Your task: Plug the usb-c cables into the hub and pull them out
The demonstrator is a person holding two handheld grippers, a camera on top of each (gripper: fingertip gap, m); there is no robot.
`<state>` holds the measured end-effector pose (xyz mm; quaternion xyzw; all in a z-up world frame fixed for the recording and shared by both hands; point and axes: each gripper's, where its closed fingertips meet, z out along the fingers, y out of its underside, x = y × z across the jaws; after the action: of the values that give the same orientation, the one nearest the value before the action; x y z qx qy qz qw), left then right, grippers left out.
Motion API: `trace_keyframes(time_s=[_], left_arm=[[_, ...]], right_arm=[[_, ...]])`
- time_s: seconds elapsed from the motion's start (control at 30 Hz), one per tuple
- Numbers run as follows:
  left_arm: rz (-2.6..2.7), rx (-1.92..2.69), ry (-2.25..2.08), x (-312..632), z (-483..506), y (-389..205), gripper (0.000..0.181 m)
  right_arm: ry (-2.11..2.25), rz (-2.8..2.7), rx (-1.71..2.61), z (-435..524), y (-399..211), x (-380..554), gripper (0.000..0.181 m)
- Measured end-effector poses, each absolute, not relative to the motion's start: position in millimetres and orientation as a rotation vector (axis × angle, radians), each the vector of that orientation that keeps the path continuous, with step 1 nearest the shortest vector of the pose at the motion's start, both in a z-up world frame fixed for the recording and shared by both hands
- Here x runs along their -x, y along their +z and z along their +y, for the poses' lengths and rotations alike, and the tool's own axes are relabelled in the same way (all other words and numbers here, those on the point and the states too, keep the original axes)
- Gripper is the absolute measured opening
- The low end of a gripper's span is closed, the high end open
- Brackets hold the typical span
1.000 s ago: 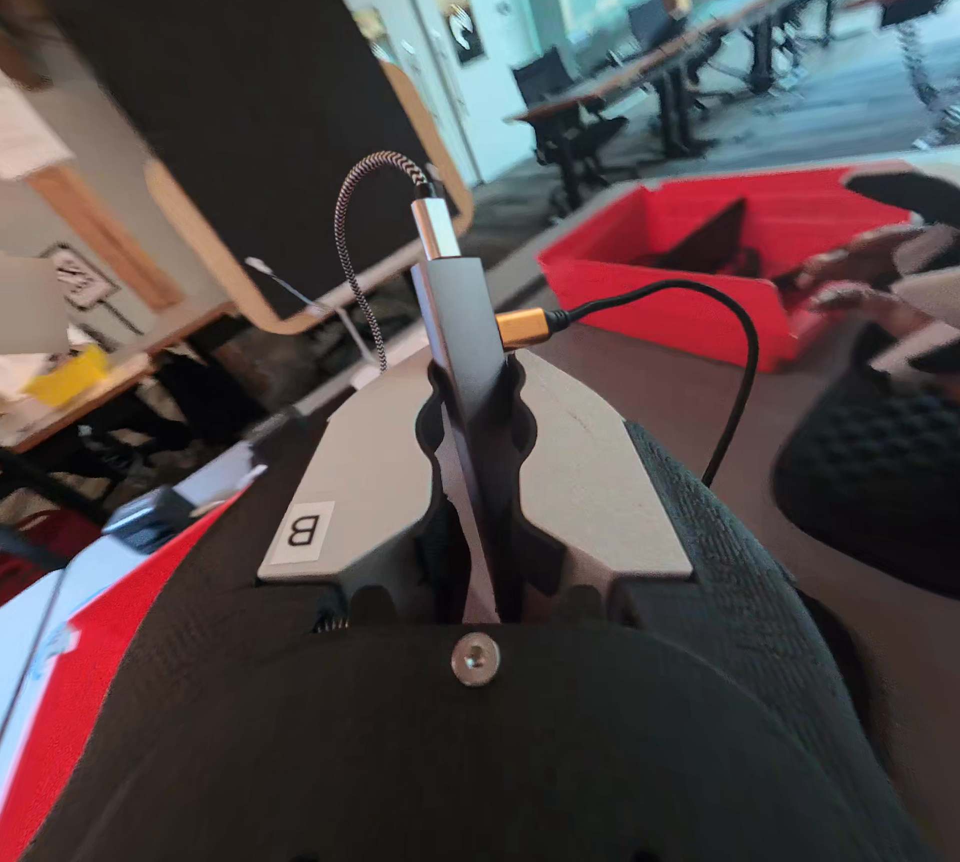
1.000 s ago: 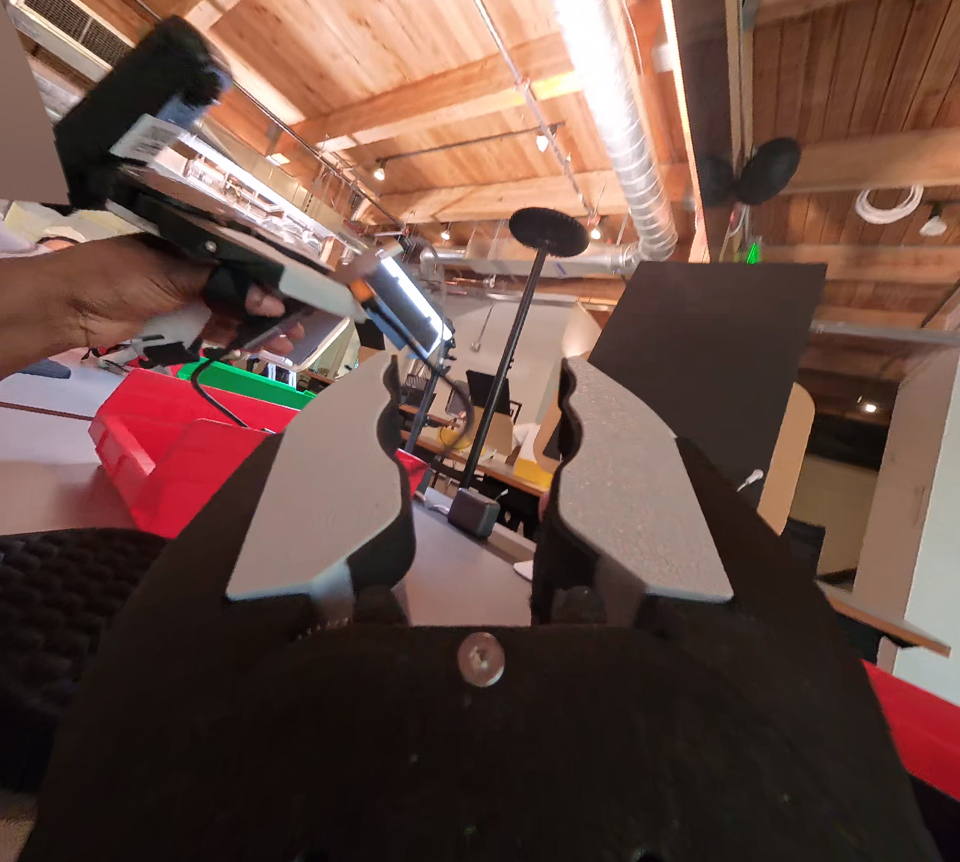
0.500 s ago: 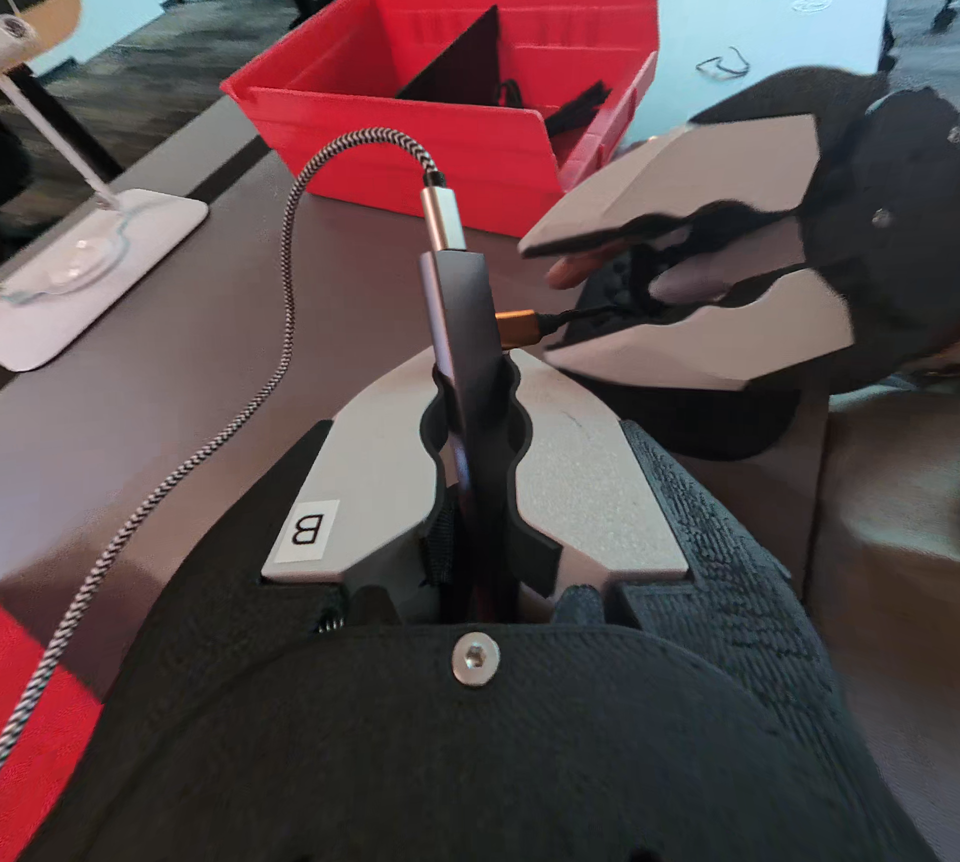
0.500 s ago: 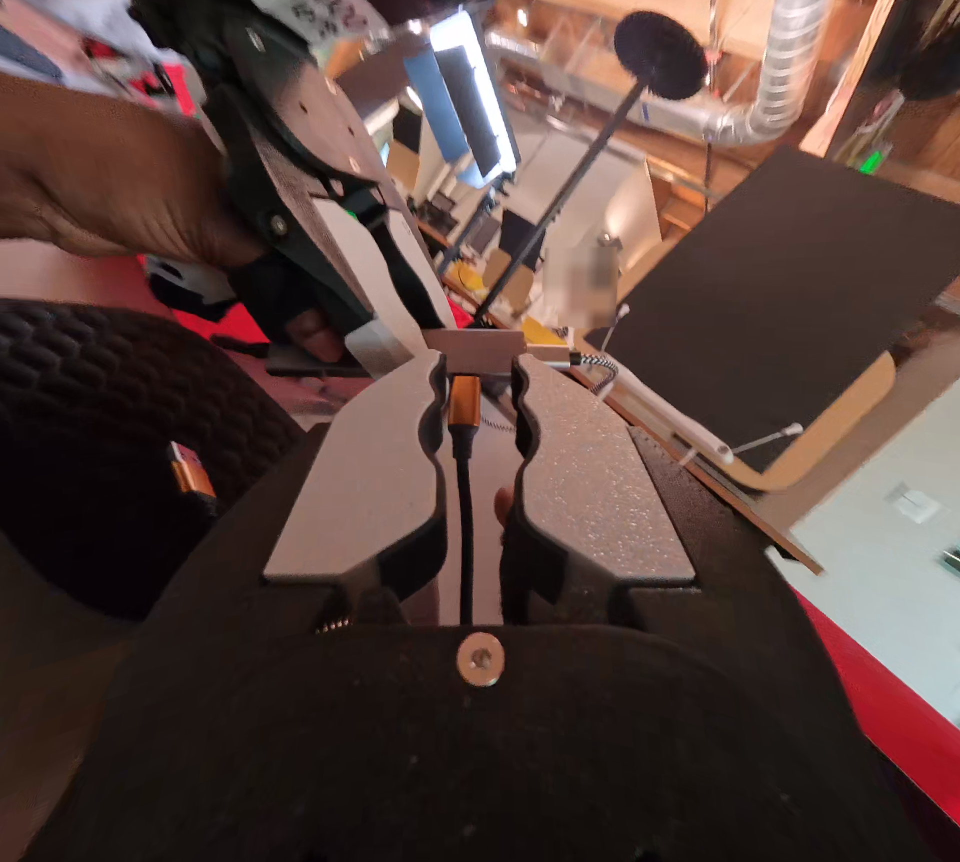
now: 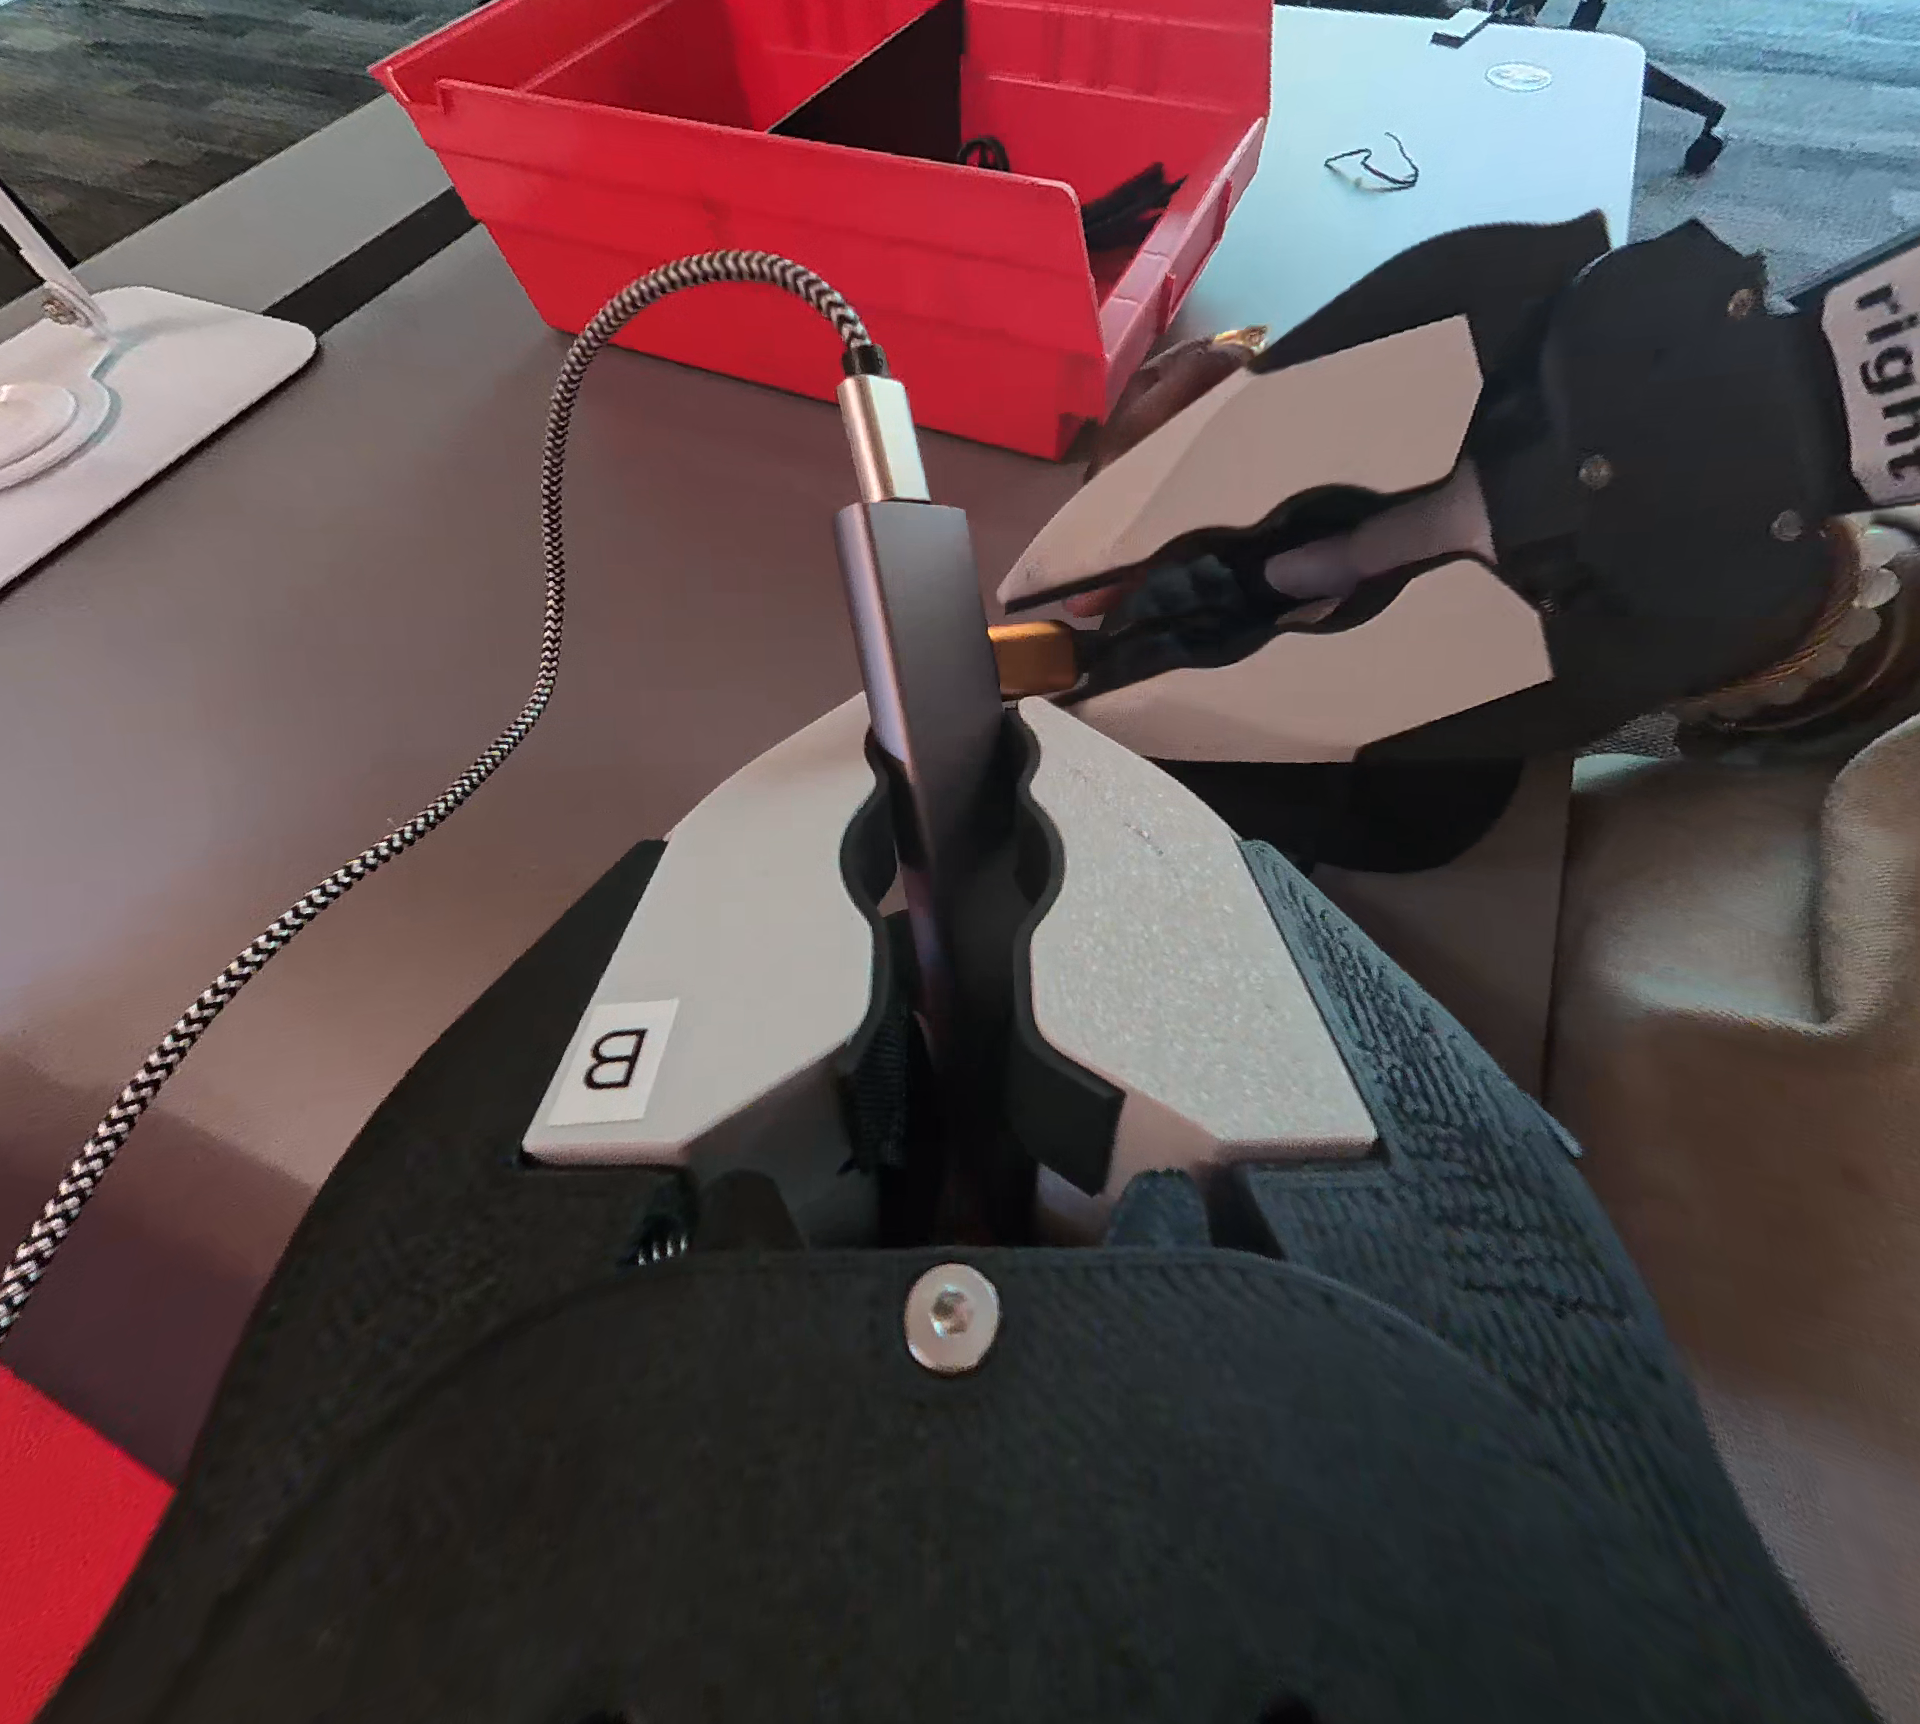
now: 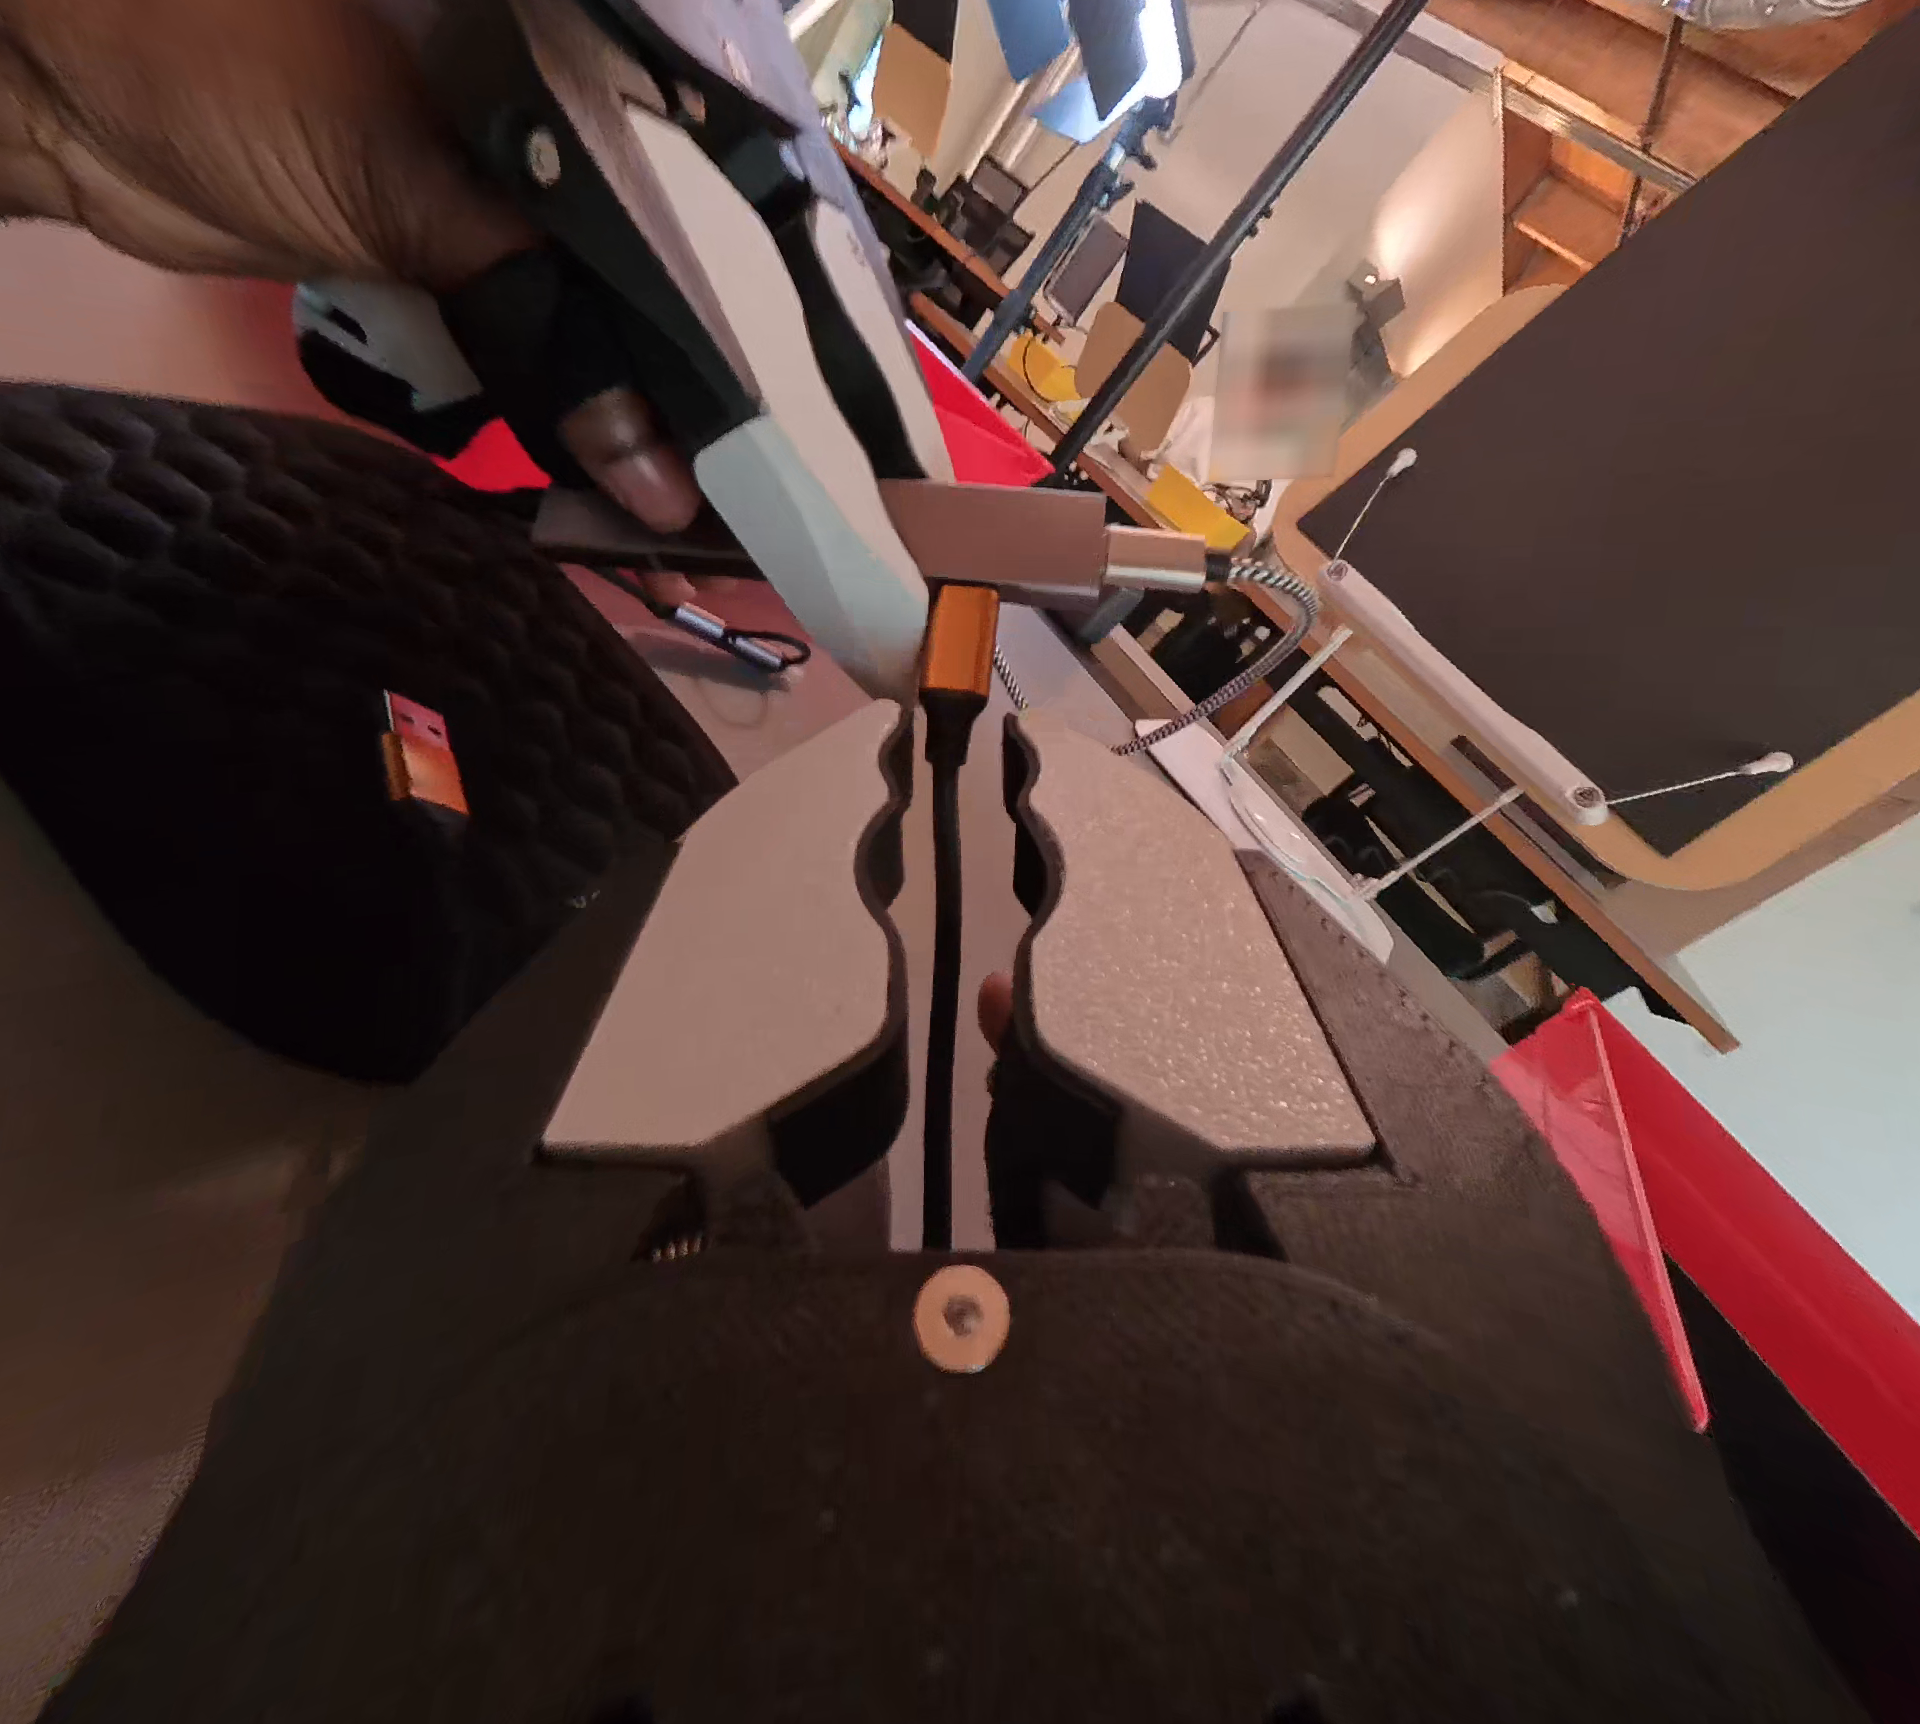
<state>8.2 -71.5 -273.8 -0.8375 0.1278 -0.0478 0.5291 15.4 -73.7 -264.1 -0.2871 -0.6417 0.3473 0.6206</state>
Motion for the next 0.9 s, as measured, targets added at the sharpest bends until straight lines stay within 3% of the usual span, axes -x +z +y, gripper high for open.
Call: trace_keyframes(time_s=[0.23, 0.33, 0.37, 0.57, 0.73, 0.9], left_arm=[[0.326, 1.989, -0.084, -6, -70, -276, 0.020], [0.383, 2.052, 0.223, 11, -64, -289, 0.047], [0.405, 2.052, 0.331, 15, -62, -290, 0.049], [0.375, 2.040, 0.745, 30, -51, -288, 0.026], [0.218, 2.063, 0.269, 27, -50, -306, 0.019], [0.277, 2.068, 0.212, 27, -51, -316, 0.019]], right_arm=[[0.751, -1.477, 0.675, -71, -266, -15, 0.006], [0.748, -1.460, 0.751, -62, -267, -13, 0.007], [0.747, -1.458, 0.780, -59, -268, -12, 0.006], [0.726, -1.429, 0.890, -52, -270, -10, 0.006], [0.573, -1.476, 0.821, -58, -278, -5, 0.006], [0.459, -1.562, 0.763, -59, -290, -5, 0.006]])
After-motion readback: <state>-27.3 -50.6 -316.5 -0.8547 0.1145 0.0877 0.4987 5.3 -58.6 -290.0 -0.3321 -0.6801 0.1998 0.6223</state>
